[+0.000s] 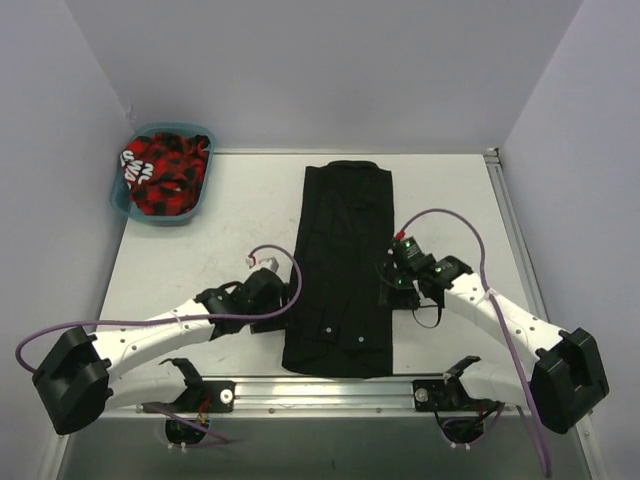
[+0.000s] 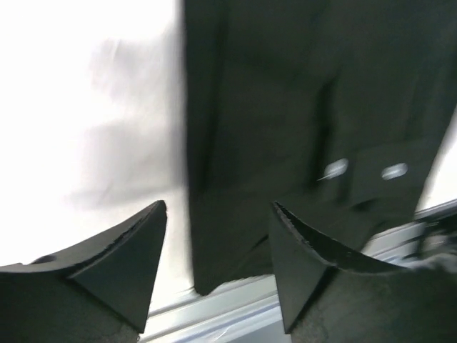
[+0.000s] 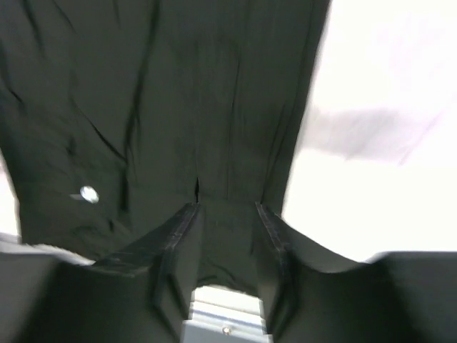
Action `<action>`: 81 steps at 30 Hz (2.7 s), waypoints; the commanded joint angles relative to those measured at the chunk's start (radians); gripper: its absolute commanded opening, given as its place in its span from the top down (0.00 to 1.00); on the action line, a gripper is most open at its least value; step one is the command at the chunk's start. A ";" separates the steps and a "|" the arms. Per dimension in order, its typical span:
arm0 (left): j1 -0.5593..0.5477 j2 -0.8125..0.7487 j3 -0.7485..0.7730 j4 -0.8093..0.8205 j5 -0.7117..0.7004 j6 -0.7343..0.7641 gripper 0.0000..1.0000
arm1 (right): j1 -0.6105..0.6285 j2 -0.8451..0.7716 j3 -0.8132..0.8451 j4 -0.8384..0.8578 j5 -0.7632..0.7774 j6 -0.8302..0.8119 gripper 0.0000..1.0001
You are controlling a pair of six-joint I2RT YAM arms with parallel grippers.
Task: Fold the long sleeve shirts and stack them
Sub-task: Fold the shirt
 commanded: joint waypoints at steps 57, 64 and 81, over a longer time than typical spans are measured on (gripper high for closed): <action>-0.047 0.212 -0.088 0.303 0.030 -0.270 0.23 | -0.168 -0.105 -0.428 0.264 -0.115 0.312 0.26; -0.008 0.251 -0.074 0.302 0.024 -0.244 0.27 | -0.183 -0.060 -0.434 0.293 -0.100 0.289 0.39; 0.038 0.260 -0.095 0.323 0.076 -0.221 0.61 | -0.210 -0.023 -0.431 0.281 -0.149 0.241 0.93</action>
